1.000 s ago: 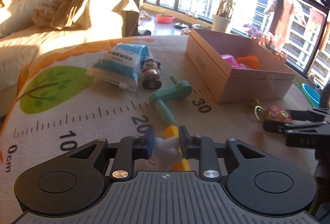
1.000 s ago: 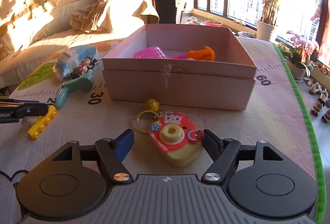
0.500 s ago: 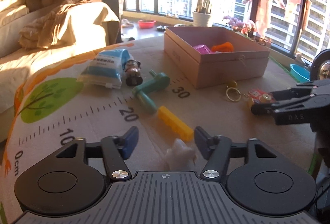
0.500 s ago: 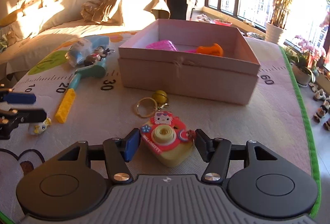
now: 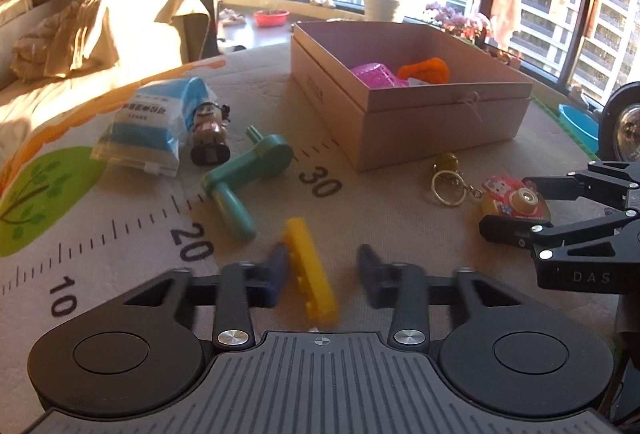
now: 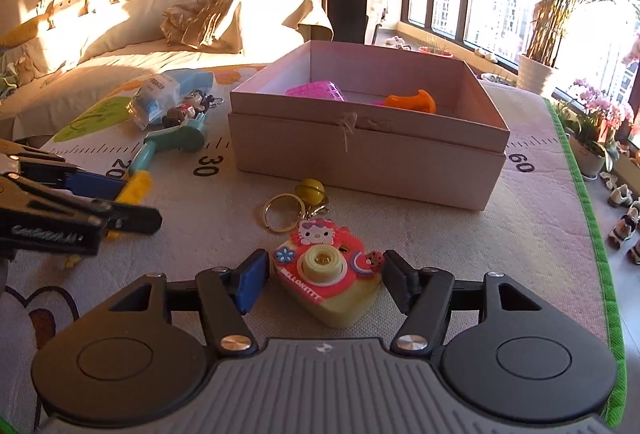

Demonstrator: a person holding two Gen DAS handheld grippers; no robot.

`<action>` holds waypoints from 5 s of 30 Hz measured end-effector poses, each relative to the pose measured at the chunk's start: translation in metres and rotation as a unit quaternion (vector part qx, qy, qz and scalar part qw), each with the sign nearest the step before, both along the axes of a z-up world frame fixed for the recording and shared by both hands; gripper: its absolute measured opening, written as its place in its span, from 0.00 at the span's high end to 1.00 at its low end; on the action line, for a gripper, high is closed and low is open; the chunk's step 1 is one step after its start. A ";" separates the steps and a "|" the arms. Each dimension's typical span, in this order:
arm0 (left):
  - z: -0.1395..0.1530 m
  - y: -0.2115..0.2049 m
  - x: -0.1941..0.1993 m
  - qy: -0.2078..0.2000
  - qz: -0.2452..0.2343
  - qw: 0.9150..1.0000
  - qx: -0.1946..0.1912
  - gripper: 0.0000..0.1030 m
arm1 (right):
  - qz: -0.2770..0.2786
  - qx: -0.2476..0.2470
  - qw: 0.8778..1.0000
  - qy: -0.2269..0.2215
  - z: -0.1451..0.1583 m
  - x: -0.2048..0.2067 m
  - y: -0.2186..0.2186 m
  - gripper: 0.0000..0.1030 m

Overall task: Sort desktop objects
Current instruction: 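Carry the keychain toy into the box with right tool while left tool carries the block, then release both toys into the box and withdraw both tools, then grasp the white star with the right tool while the left tool grasps the teal crank toy, then drop the star into the box with the right tool while the left tool drops the teal crank there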

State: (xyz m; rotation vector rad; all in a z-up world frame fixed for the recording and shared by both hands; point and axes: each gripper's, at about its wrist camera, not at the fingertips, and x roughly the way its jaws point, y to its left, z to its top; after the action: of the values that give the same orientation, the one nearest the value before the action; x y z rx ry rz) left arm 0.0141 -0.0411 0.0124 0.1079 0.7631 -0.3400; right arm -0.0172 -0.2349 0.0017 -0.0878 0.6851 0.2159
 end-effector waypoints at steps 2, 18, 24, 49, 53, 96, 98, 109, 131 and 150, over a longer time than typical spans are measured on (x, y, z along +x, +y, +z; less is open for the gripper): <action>0.002 0.000 0.001 0.005 -0.007 1.000 -0.005 0.84 | 0.003 0.000 1.000 0.001 0.000 0.000 0.000 0.43; 0.073 -0.026 -0.014 -0.103 -0.069 0.992 0.003 0.85 | 0.017 0.039 0.995 -0.086 0.086 -0.015 -0.032 0.58; 0.092 -0.064 0.050 -0.131 -0.090 0.987 0.010 0.85 | -0.002 0.040 0.990 -0.133 0.125 0.010 -0.053 0.60; 0.031 0.015 0.046 -0.065 -0.007 0.997 0.041 0.07 | -0.012 0.025 0.998 -0.064 0.061 0.066 -0.045 0.53; 0.020 0.046 0.038 -0.033 0.030 0.999 0.029 0.06 | 0.045 0.039 0.998 -0.019 0.050 0.037 -0.004 0.47; -0.002 0.040 0.043 -0.011 0.026 1.000 0.013 0.82 | -0.012 0.047 0.999 0.003 -0.002 0.018 -0.001 0.24; -0.002 0.048 0.033 -0.015 0.000 1.000 0.022 0.79 | -0.011 0.046 0.999 0.002 0.000 0.016 0.001 0.23; 0.010 0.022 0.032 -0.053 -0.035 0.998 0.022 0.08 | -0.007 0.033 0.999 -0.012 0.001 0.010 0.006 0.20; 0.013 0.012 0.001 -0.024 -0.026 0.999 0.027 0.27 | 0.043 0.004 0.999 0.005 0.013 0.004 0.013 0.64; 0.082 -0.066 0.056 -0.122 -0.091 0.988 -0.010 0.27 | 0.015 0.012 0.992 -0.122 0.117 -0.006 -0.050 0.78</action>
State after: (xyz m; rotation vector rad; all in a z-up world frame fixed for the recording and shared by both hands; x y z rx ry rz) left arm 0.0700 -0.1076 0.0943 0.1968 0.5081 -0.4974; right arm -0.0234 -0.2847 0.1184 -0.0994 0.4371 0.2375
